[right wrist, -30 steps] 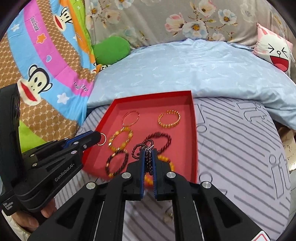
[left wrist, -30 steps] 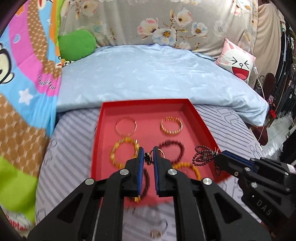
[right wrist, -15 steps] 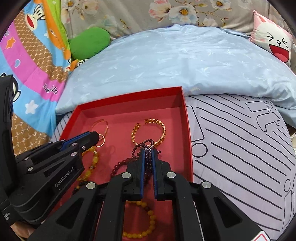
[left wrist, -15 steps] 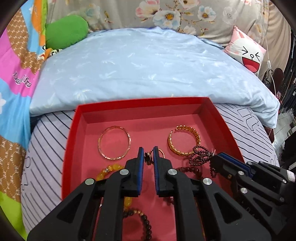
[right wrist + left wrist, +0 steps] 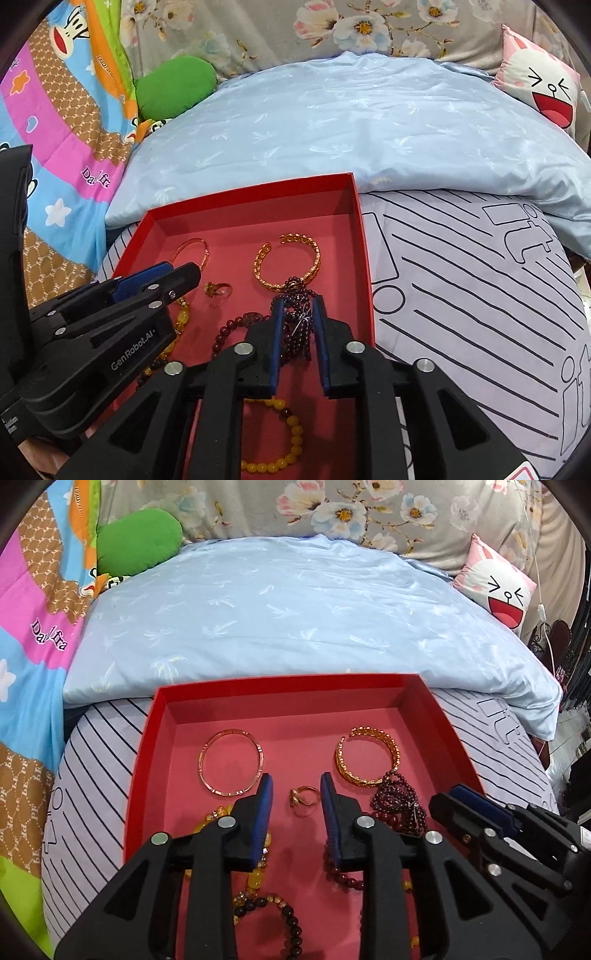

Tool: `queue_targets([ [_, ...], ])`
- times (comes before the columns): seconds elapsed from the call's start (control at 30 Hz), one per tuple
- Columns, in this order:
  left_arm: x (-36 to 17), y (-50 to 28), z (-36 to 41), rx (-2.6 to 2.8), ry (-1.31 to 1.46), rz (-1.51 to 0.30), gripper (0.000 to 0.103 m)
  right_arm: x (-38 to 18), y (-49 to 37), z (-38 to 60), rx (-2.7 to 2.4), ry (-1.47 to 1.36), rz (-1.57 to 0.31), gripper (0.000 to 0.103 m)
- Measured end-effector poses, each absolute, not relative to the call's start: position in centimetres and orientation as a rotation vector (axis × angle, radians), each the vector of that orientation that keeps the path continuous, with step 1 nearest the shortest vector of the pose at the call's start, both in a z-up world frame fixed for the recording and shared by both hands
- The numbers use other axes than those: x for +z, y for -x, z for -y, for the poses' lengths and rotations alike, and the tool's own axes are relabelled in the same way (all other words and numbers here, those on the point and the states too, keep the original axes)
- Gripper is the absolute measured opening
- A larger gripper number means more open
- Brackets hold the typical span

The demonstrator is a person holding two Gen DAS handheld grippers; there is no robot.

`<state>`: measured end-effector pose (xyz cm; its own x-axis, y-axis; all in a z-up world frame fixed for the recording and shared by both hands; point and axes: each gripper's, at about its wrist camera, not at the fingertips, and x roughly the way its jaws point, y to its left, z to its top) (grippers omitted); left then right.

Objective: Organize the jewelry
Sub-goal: 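Carry the ring and garnet strand into the red tray and open both tools, then grasp a gold hoop earring with the left tool while the right tool grasps another hoop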

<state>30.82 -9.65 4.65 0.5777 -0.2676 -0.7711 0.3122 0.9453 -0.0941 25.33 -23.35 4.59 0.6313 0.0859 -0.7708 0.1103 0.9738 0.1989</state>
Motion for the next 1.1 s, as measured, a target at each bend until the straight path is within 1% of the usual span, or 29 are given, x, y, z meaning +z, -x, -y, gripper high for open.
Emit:
queue_targets([
  [0.33, 7.5, -26.3, 6.9, -0.33, -0.023, -0.837, 0.026, 7.0, -20.4, 23.2, 0.005, -0.233, -0.855, 0.019],
  [0.6, 7.9, -21.2, 5.1, -0.322, -0.04, -0.826, 0.026, 7.7, -15.9, 22.2, 0.028, -0.22, -0.856, 0.02],
  [0.87, 7.1, -16.7, 3.4, -0.306, -0.037, -0.844, 0.026, 6.8, -11.9, 21.8, 0.029, -0.195, -0.883, 0.02],
  [1.1, 4.8, -13.9, 2.5, -0.281, -0.03, -0.893, 0.026, 4.0, -9.2, 21.3, 0.022, -0.188, -0.953, 0.019],
])
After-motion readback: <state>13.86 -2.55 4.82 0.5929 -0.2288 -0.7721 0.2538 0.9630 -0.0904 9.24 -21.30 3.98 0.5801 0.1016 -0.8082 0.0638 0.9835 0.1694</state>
